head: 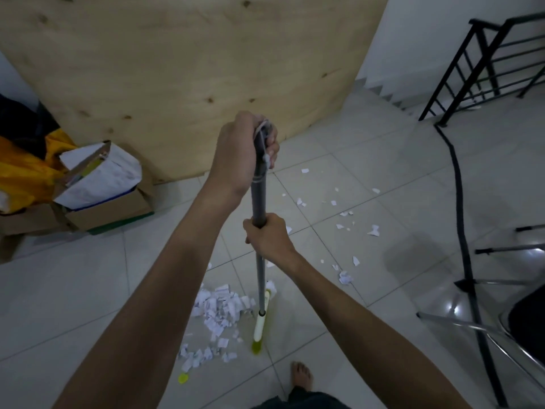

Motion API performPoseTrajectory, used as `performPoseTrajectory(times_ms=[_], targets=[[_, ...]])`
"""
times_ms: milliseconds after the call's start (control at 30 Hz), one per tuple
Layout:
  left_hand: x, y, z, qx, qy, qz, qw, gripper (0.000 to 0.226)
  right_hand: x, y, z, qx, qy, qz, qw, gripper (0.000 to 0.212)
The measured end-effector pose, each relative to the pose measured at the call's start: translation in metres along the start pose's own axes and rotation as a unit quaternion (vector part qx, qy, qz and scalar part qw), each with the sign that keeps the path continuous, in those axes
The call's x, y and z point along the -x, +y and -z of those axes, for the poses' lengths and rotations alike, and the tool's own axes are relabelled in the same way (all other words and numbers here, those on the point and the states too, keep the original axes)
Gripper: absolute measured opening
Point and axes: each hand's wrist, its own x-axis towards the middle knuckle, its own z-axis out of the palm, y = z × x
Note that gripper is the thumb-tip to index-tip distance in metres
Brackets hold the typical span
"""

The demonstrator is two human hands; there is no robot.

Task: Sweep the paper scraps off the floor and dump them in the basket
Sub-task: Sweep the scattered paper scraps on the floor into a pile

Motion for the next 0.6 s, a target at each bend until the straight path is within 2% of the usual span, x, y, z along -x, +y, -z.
performPoseTrajectory(times_ms=[133,233,300,467,600], targets=[[-0.021,0.005,-0.034,0.030,0.006,-0.011,0.999,0.041,-0.010,-0.008,0.052,0.034,-0.011,0.019,0.999,0.027],[-0.030,-0.002,-0.055,0.061,0.013,-0.015,0.998,0.037,-0.021,-0.004,0.088,0.071,-0.020,0.025,0.997,0.020],[-0.034,-0.012,-0.068,0.089,0.021,-0.013,0.996,0.032,-0.030,0.005,0.111,0.098,-0.022,0.028,0.995,0.024],[-0.037,-0.062,-0.088,0.158,0.050,-0.003,0.986,0.023,-0.052,0.035,0.154,0.191,-0.009,0.052,0.980,0.040],[-0.039,-0.114,-0.100,0.167,0.082,0.028,0.982,0.027,-0.078,0.074,0.174,0.265,-0.003,0.050,0.963,0.029]])
